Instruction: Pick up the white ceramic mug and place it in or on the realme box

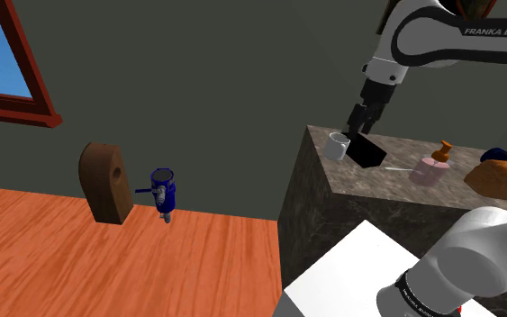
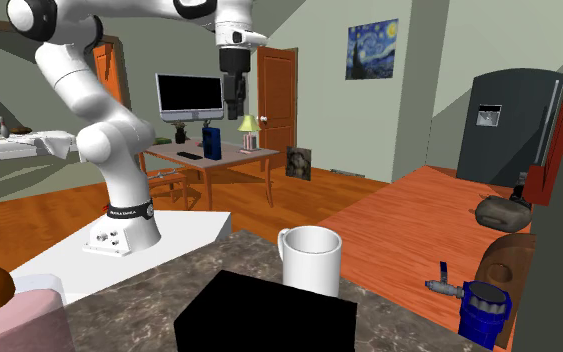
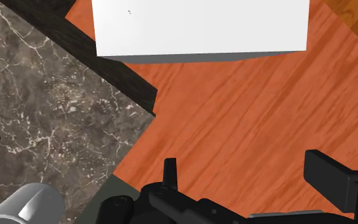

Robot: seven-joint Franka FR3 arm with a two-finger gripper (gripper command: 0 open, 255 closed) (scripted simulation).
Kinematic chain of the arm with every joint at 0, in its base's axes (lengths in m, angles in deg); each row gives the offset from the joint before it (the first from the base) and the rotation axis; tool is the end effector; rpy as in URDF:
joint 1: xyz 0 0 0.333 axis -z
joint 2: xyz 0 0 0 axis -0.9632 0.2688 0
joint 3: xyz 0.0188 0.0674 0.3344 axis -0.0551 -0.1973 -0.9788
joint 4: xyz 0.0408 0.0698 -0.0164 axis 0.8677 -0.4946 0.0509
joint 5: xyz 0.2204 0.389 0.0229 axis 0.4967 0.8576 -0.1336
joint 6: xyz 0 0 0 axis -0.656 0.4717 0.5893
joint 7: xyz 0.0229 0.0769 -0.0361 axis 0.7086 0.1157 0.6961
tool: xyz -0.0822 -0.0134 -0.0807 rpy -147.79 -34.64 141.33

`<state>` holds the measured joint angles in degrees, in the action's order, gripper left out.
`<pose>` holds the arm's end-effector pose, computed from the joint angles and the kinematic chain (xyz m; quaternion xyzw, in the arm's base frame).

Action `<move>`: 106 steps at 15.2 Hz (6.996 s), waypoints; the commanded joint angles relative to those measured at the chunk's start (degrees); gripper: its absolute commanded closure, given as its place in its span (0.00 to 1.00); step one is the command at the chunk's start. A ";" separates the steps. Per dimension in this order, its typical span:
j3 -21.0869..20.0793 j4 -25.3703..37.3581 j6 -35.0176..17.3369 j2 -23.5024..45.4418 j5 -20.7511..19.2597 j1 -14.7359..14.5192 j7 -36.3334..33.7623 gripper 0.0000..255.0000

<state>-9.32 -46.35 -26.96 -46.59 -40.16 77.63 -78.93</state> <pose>0.3997 -0.0649 0.5628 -0.9996 -0.0088 0.0142 0.0209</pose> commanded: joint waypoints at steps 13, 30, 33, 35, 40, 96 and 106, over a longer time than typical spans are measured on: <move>11.26 11.58 -11.00 24.23 -2.23 4.08 13.88 0.00; 16.50 44.71 -11.51 61.33 7.65 14.21 29.84 0.00; 16.26 48.60 -11.21 65.17 8.58 15.77 30.76 0.00; 16.18 47.41 -12.63 65.42 8.70 15.75 30.85 0.00; 15.99 44.93 -15.79 66.15 9.04 15.74 31.10 0.00; 18.48 81.91 13.39 73.36 10.92 30.04 41.67 1.00; 18.75 72.92 5.73 72.18 10.62 29.42 42.91 1.00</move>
<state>9.42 27.89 -20.11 25.82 -29.50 107.32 -35.99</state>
